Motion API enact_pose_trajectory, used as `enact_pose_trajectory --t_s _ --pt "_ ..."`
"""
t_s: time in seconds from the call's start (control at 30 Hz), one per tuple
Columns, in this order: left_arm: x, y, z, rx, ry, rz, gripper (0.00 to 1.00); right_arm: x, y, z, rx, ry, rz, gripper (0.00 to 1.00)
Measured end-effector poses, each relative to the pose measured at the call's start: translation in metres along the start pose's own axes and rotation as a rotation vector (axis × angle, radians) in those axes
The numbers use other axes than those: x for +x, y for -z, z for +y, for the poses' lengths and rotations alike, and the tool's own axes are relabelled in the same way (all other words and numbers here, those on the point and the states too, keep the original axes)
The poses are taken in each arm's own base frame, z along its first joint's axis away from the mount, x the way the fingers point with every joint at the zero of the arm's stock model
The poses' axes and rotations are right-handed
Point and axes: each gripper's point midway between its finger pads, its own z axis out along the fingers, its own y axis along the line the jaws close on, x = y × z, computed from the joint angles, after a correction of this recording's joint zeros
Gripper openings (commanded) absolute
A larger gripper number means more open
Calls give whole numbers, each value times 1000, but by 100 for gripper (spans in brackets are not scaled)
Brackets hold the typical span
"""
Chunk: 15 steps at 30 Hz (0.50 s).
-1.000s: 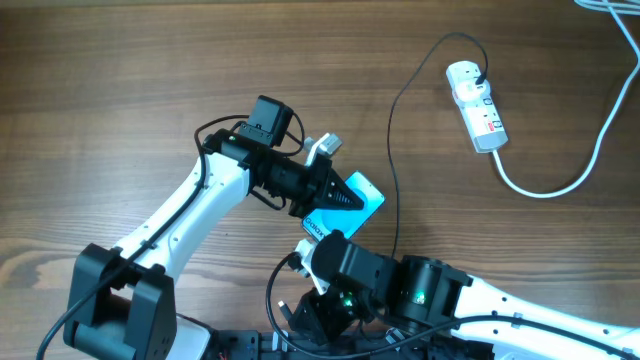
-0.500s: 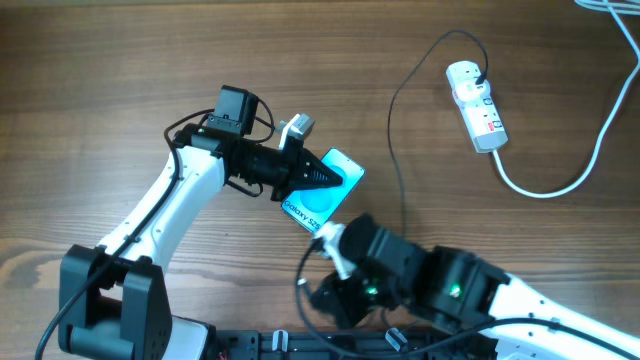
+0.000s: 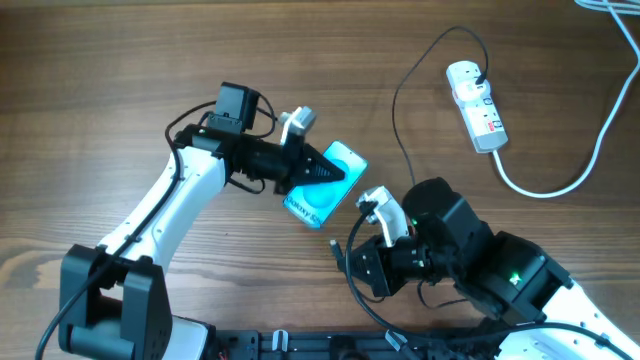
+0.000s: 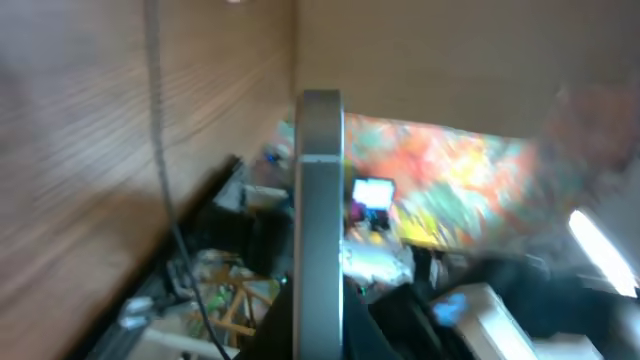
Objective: Plug charger to phone and switch on socket
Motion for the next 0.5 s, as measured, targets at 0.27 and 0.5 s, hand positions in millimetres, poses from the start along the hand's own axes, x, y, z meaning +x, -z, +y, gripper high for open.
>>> enact_pose_trajectory --t_s 0.27,0.5 --pt "-40 -2 15 -140 55 -172 4 2 -1 2 -15 -13 19 4" --pt "-62 34 105 -678 204 -491 4 12 0 -30 149 -67 33 4"
